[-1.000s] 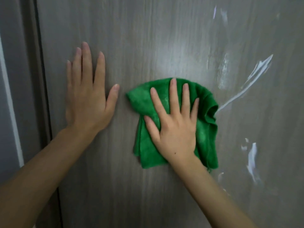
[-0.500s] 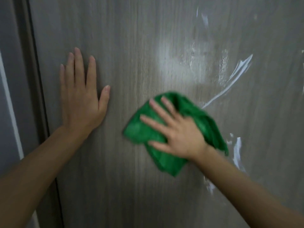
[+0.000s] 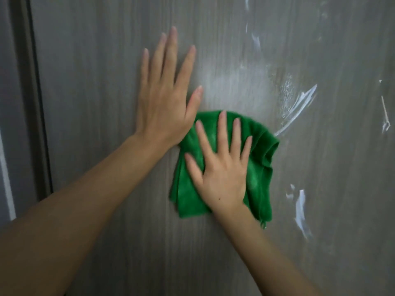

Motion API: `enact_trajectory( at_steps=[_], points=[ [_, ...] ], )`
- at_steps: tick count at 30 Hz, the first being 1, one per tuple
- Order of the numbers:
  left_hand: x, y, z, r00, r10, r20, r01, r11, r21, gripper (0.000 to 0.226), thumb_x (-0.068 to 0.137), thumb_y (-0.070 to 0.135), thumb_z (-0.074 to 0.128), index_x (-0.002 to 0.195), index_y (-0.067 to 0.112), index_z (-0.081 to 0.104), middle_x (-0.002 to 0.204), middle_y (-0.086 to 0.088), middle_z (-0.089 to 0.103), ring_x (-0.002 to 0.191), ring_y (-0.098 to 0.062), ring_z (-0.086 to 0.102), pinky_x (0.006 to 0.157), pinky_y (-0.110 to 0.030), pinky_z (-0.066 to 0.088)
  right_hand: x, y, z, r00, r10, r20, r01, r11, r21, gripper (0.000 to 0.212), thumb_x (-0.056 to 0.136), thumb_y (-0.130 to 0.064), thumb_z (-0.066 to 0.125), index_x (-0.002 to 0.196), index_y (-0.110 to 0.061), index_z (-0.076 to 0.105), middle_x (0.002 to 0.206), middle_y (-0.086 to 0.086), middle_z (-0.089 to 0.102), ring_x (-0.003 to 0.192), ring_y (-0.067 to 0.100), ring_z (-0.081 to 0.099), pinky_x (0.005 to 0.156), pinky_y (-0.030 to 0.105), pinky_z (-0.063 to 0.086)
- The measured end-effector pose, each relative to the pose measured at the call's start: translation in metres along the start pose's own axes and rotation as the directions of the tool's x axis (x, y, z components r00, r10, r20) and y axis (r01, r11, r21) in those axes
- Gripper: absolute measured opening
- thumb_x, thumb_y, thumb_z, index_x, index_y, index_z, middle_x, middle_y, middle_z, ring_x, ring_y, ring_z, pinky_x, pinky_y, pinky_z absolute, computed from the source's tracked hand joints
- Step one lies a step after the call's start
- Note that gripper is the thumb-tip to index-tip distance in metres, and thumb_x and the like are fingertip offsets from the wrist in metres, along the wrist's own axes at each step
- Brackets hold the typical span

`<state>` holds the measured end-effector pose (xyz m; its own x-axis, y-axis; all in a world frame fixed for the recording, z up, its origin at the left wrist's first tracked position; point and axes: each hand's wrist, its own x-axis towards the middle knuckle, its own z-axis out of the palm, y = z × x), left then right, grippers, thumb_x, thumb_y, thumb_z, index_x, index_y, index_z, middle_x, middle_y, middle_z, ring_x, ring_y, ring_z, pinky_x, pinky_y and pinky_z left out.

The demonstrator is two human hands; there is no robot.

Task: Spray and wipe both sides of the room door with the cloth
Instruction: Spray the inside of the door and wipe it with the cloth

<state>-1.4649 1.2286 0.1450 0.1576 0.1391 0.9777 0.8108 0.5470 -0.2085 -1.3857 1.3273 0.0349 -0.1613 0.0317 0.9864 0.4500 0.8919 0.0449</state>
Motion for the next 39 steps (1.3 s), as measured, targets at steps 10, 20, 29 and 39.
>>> enact_trajectory(
  at_steps=[10,20,29,39],
  points=[
    [-0.006,-0.009,0.01,0.999,-0.043,0.001,0.043,0.997,-0.069,0.056,0.101,0.037,0.028,0.149,0.008,0.034,0.157,-0.02,0.023,0.146,-0.034,0.018,0.119,-0.041,0.003,0.033,0.043,-0.012,0.942,-0.331,0.056,0.333,0.942,-0.032,0.066,0.089,-0.065,0.044,0.146,-0.034,0.036,0.157,0.009,0.025,0.146,0.032,0.017,0.107,0.045,0.022],
    [-0.006,-0.007,0.011,0.999,-0.043,-0.029,0.04,0.994,-0.104,0.062,0.097,0.037,0.034,0.148,0.001,0.031,0.156,-0.022,0.025,0.145,-0.032,0.022,0.119,-0.043,0.009,0.22,0.039,-0.031,0.99,-0.117,-0.079,0.105,0.984,-0.147,0.068,0.09,-0.069,0.022,0.151,-0.037,0.02,0.161,0.006,0.013,0.147,0.031,0.009,0.117,0.048,0.006],
    [0.0,-0.007,0.007,0.991,-0.116,-0.073,0.104,0.983,-0.152,0.054,0.095,0.032,0.036,0.138,0.0,0.046,0.148,-0.017,0.042,0.135,-0.033,0.038,0.111,-0.043,0.026,0.196,0.024,-0.019,0.99,0.014,-0.142,-0.027,0.995,-0.092,0.065,0.092,-0.063,0.028,0.15,-0.034,0.026,0.16,0.006,0.017,0.147,0.031,0.012,0.116,0.051,0.008],
    [0.042,0.0,0.007,0.972,-0.213,-0.097,0.202,0.973,-0.112,0.056,0.098,0.036,0.029,0.142,0.004,0.04,0.152,-0.021,0.033,0.139,-0.038,0.03,0.115,-0.049,0.017,0.103,0.034,-0.017,0.975,-0.222,-0.006,0.221,0.974,-0.052,0.065,0.091,-0.061,0.039,0.149,-0.033,0.03,0.159,0.006,0.019,0.147,0.031,0.01,0.108,0.048,0.024]
  ],
)
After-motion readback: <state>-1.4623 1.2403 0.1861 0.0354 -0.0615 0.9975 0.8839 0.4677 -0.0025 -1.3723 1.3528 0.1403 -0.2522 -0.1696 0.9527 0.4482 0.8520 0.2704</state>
